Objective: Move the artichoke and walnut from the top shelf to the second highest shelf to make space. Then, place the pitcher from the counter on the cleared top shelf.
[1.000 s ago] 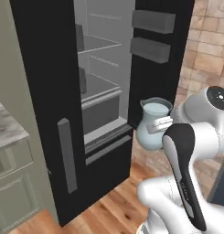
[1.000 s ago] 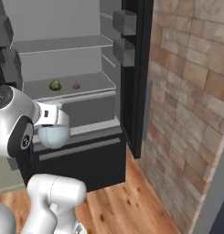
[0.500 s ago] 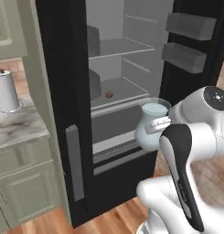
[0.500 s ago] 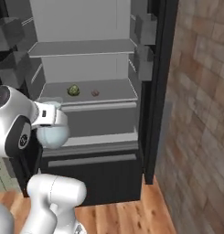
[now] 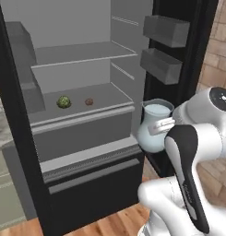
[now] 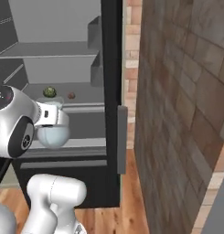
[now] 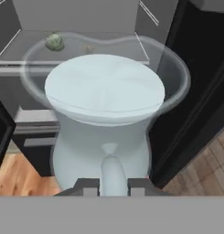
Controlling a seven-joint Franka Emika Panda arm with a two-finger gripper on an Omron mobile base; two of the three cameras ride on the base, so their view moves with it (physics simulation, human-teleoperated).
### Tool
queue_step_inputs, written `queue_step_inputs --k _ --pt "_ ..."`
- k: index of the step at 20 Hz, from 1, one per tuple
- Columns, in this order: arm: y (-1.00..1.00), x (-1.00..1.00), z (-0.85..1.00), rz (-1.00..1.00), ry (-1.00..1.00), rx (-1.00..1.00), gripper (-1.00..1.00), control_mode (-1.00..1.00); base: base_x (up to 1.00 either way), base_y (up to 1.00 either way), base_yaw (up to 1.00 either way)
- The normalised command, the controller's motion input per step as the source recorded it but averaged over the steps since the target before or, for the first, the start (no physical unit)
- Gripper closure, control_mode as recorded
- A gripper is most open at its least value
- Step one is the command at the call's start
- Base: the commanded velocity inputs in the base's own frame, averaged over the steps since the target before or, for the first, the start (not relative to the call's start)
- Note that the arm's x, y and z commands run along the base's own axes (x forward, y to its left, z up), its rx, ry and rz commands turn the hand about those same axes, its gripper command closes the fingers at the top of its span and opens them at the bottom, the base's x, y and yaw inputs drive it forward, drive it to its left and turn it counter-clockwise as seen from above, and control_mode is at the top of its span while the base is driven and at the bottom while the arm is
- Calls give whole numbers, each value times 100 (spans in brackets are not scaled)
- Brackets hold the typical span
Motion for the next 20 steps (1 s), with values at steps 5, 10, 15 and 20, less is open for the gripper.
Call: queue_step_inputs --k 5,10,15,20 --pt "0 0 0 0 0 0 100 100 47 22 11" --pt "0 0 0 0 0 0 100 100 33 56 5" --pt "0 0 0 0 0 0 100 100 33 46 3" --pt "0 0 0 0 0 0 100 100 44 16 1"
